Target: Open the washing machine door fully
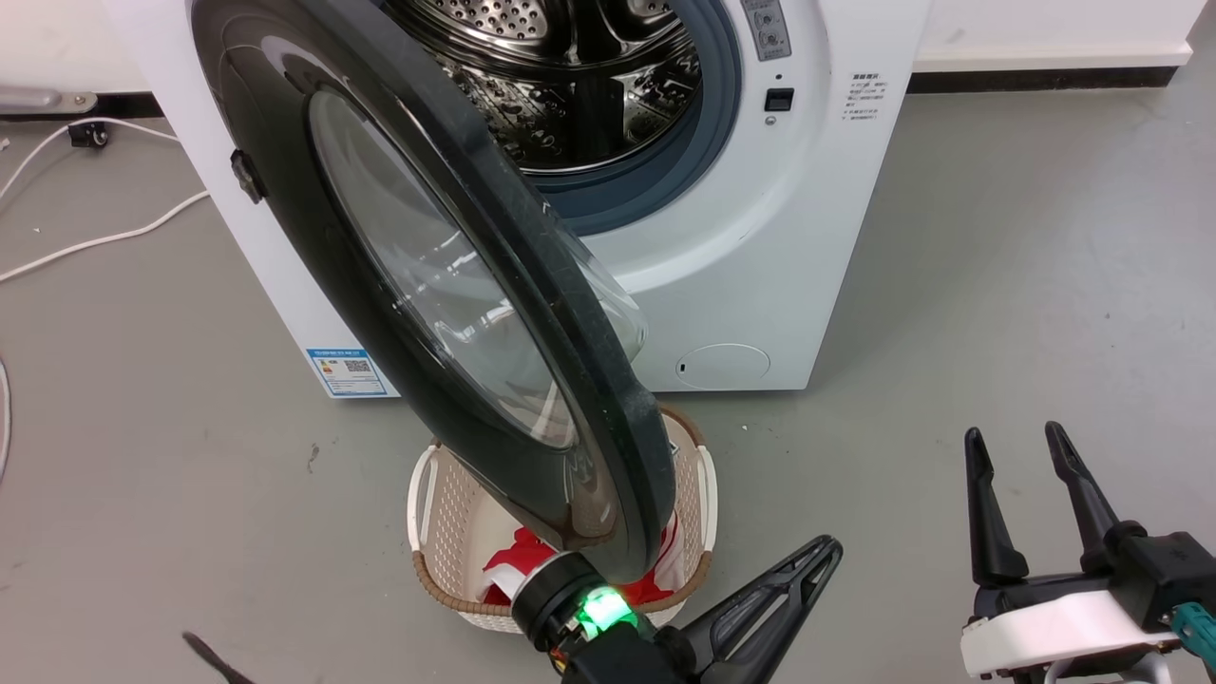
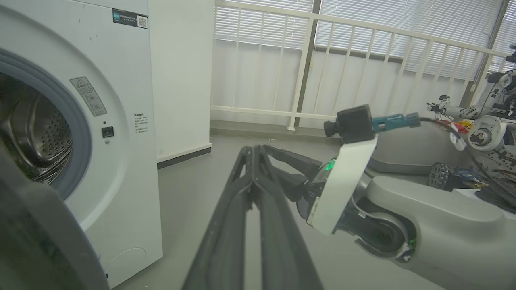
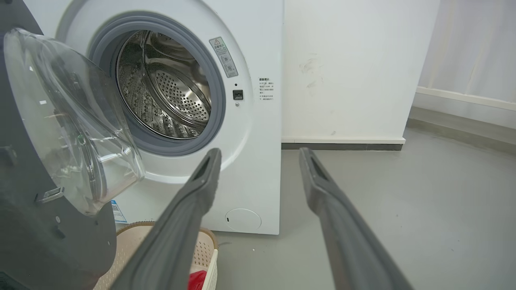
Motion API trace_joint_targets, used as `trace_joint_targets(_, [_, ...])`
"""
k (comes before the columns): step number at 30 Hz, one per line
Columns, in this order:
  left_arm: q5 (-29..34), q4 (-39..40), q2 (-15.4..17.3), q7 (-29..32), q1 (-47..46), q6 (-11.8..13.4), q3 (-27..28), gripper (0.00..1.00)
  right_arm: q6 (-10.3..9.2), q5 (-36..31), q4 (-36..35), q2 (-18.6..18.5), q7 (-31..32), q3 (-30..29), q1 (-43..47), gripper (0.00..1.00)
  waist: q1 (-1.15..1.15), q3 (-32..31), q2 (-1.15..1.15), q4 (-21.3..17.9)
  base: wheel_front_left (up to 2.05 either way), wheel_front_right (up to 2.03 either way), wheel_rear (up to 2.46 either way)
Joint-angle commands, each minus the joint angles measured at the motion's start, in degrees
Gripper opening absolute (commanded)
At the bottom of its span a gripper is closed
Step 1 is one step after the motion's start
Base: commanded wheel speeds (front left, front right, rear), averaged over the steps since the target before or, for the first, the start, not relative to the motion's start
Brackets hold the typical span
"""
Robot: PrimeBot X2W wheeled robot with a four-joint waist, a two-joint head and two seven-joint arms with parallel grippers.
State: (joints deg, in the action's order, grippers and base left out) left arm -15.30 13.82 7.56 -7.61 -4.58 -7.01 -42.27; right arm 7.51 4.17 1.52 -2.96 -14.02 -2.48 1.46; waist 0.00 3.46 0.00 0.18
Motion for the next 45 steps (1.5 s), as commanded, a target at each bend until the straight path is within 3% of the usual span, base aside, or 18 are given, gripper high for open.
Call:
trace_joint_targets(1, [-0.12,-0.71,-0.11,-0.31,0.55,0.15,-0.09,0.00,-0.04,0.27,0.07,0.16,0.10,0.17,-0.28,1.00,0.00,0.07,0.00,0.01,0.00,0.00,0.00])
trace_joint_targets(15, [-1.15,-13.46,-3.66,-3.46,-6.44,5.11,3.33,0.00,-0.04,1.18,1.36,0.15,-0.34,1.22,-1.65,1.00,0.00,1.67,0.00,-1.76,0.00,0.00,0.00])
trace_joint_targets(27, [-4.13,-22.47,-4.53,-5.18,-13.60,9.05,4.99,0.00,-0.04,1.99,3.00,0.15,-0.80,1.84,-2.64,1.00,0.00,2.08,0.00,-3.07,0.00,0.00,0.00])
trace_joint_targets(38, [-5.94,-25.39,-4.38,-6.06,-13.57,12.93,6.51,0.00,-0.04,2.78,3.81,0.15,-0.97,1.91,-2.68,1.00,0.00,1.84,0.00,-3.12,0.00,0.00,0.00])
trace_joint_targets(45, [-5.51,-23.37,-2.25,-6.28,-11.48,14.49,7.29,0.00,-0.04,2.91,4.19,0.15,-1.04,2.19,-2.36,1.00,0.00,1.45,0.00,-2.78,0.00,0.00,0.00])
